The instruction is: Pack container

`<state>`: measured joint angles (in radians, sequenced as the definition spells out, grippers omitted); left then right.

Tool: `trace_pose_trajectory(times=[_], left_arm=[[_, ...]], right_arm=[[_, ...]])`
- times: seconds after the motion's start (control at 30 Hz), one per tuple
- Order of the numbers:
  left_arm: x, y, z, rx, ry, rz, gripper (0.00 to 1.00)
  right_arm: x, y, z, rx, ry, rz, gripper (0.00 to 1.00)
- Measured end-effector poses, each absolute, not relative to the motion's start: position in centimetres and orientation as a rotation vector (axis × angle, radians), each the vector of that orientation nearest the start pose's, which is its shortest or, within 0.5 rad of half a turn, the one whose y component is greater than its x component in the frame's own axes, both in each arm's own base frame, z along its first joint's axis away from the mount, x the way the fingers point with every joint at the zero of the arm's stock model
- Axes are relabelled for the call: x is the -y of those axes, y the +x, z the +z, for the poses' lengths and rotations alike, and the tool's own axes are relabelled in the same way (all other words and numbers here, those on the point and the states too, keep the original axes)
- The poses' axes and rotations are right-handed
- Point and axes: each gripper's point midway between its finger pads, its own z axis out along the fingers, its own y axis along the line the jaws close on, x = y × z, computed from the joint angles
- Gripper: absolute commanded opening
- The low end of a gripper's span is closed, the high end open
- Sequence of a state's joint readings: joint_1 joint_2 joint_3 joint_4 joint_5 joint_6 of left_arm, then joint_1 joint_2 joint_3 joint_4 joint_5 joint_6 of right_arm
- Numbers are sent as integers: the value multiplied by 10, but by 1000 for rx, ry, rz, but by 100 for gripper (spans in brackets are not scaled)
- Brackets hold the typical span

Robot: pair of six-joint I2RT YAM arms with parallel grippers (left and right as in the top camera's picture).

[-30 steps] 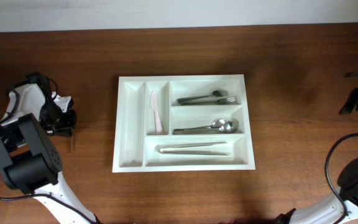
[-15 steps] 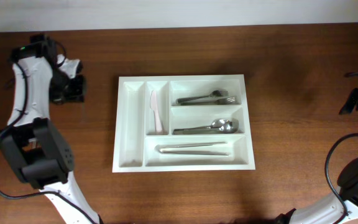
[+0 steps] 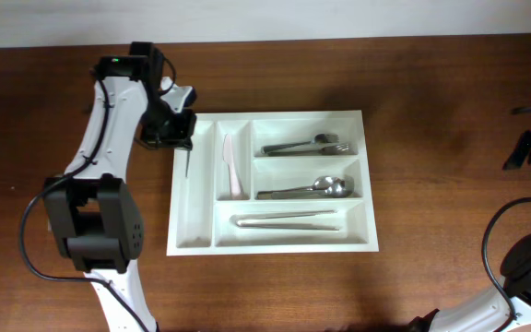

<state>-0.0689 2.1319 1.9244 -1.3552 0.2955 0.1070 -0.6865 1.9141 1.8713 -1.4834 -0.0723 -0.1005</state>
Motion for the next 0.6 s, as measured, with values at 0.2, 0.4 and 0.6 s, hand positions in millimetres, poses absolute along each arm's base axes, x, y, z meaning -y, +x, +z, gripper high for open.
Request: trace_pose_trajectory(times=[0.2,0.4,0.6], left_arm=[[88,410,106,-3084,284,-437,3],[87,410,106,-3091,252,-422,24],[87,410,106,-3092,249,-419,29]], right_arm=[[223,292,166,-2941,885,76,99],[223,292,166,-2942,885,76,99],[223,292,166,-2941,886,76,99]])
